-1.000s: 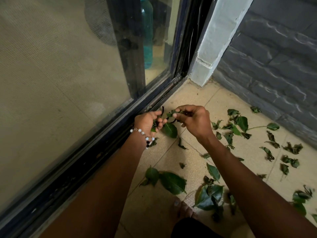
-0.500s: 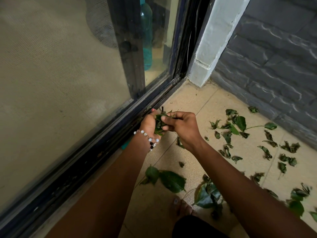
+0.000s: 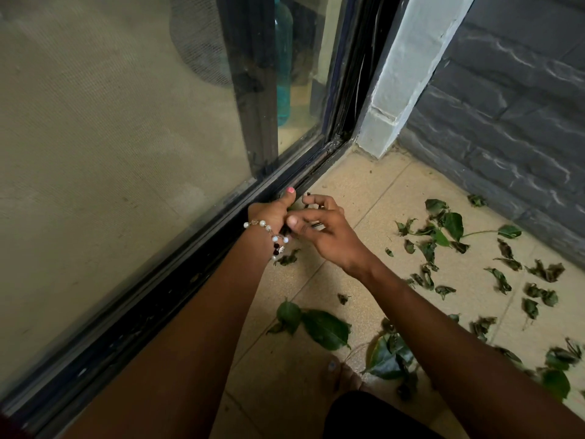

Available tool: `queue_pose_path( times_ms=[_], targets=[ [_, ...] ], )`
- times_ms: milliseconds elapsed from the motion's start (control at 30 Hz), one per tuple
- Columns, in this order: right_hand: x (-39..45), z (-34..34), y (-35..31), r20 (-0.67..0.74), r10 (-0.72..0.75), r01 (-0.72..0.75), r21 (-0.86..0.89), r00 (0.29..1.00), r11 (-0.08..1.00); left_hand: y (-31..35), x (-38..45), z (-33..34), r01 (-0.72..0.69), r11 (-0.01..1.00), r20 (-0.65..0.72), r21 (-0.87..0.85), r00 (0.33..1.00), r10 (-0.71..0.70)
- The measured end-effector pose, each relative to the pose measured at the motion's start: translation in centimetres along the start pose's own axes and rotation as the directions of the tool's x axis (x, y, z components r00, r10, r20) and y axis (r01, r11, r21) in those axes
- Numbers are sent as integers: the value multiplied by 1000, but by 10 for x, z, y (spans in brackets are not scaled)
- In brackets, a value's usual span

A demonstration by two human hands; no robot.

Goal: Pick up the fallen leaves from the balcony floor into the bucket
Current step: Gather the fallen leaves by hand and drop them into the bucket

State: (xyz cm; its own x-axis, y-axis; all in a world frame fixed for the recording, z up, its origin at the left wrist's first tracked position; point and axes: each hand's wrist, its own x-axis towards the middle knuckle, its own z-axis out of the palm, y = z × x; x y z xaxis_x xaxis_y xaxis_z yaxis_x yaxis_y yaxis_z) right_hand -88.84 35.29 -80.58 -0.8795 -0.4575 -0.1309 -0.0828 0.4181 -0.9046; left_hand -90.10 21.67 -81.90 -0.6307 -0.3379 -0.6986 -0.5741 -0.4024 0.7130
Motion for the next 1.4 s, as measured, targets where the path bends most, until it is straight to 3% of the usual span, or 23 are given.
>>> queue_pose_path(
  times_ms=[67,133,167,233,267,333,400,467,600,667,833,1067,1167,1233,1300,1367,1400],
  targets=[
    [-3,7,-1,-101,81,-33,407,992,913,7,3,-1,-29,1000,-4,-2,1000,29],
    [-5,13,6,-179,201,-71,554,963,830,9,4,-9,-13,1000,-15,-9,1000,13],
    [-6,14,12,-202,199,-86,462,959,883,8,4,-15,25,1000,-5,-16,1000,-26],
    [-8,18,32,-100,-5,-3,-76,995,997,6,10,-22,59,998,-5,-33,998,-59],
    [-10,23,40,33,-123,127,-334,992,934,6,10,-22,84,995,11,-53,996,-84],
    [-12,35,54,240,-200,304,-562,950,769,3,12,-19,130,987,40,-91,991,-127],
    [-16,41,54,298,-128,289,-595,946,750,4,10,-14,151,982,60,-111,988,-145],
    [-21,38,53,248,-67,204,-583,966,786,2,12,-10,166,980,78,-111,984,-158],
    [-24,4,68,-131,-91,-19,-661,987,750,-4,11,0,248,968,113,-49,964,-241],
    [-28,-14,75,-209,-44,-109,-666,977,738,-7,7,7,266,964,151,-10,953,-261],
    [-54,-17,81,144,-96,173,-764,985,622,-21,-3,29,305,951,242,55,919,-309],
    [-68,-25,67,267,-21,225,-763,964,606,-41,-10,57,313,939,277,142,898,-341],
    [-70,-22,68,291,75,209,-822,954,529,-47,-14,73,288,950,277,124,909,-312],
    [-72,-26,74,258,109,166,-836,960,523,-50,-19,84,260,959,289,111,915,-282],
    [-73,-39,75,144,64,79,-803,988,591,-54,-25,95,213,970,298,121,924,-240],
    [-76,-60,71,-127,35,-111,-662,991,741,-59,-30,105,151,978,295,145,937,-188],
    [-78,-71,68,-282,48,-207,-565,958,799,-62,-33,109,119,980,291,159,943,-162]
  ],
)
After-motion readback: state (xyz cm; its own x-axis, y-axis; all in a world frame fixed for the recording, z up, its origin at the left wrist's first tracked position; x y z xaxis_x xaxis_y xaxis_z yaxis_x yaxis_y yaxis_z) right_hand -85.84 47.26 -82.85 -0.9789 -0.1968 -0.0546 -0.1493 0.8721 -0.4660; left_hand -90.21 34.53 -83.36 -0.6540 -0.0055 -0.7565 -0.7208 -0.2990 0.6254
